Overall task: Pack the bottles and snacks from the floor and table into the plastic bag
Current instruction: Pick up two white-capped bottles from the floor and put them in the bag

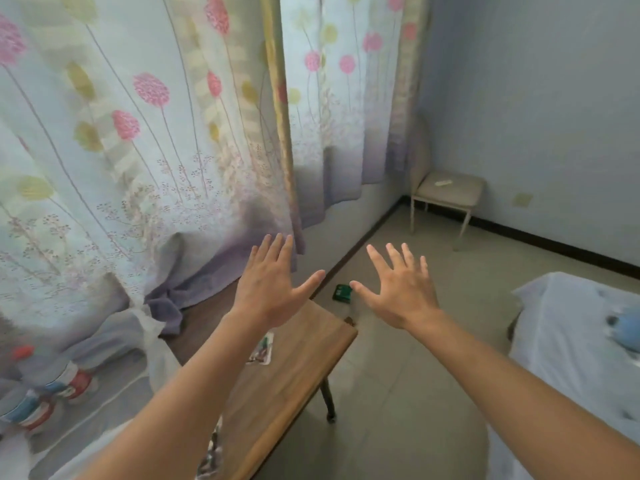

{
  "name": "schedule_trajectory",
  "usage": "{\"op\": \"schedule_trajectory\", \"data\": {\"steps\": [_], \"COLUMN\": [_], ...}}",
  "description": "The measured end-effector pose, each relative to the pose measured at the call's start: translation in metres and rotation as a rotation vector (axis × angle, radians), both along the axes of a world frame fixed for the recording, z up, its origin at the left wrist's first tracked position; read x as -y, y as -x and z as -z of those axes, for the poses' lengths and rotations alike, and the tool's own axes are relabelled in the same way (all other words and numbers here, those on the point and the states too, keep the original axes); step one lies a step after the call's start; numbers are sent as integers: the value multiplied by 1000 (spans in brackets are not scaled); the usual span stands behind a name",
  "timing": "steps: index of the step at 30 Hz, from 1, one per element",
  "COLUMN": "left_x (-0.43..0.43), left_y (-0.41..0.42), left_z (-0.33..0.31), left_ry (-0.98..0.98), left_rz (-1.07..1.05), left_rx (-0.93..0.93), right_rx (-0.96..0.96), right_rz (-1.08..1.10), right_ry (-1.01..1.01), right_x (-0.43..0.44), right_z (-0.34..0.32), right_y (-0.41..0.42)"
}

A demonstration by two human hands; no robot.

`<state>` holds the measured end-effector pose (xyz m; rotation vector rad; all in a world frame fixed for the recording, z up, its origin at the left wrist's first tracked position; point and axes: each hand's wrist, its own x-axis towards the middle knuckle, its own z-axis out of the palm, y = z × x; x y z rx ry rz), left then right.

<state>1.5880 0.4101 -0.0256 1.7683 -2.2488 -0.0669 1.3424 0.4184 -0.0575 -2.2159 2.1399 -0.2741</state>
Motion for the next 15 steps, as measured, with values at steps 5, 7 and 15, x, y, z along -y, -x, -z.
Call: {"op": "schedule_trajectory", "data": {"steps": [5,7,15], "left_x": [45,66,127], "left_y": [104,147,242], "left_z": [-1,1,14], "left_ry": [20,33,41], "left_rz": [68,68,42], "left_rx": [9,16,-43], "right_rx": [-13,-14,26], "right_rz": [82,94,101], "right_ry": [10,28,-2], "right_x": [29,42,91], "right_z": [-8,-12,-14], "right_y": [102,144,264]}}
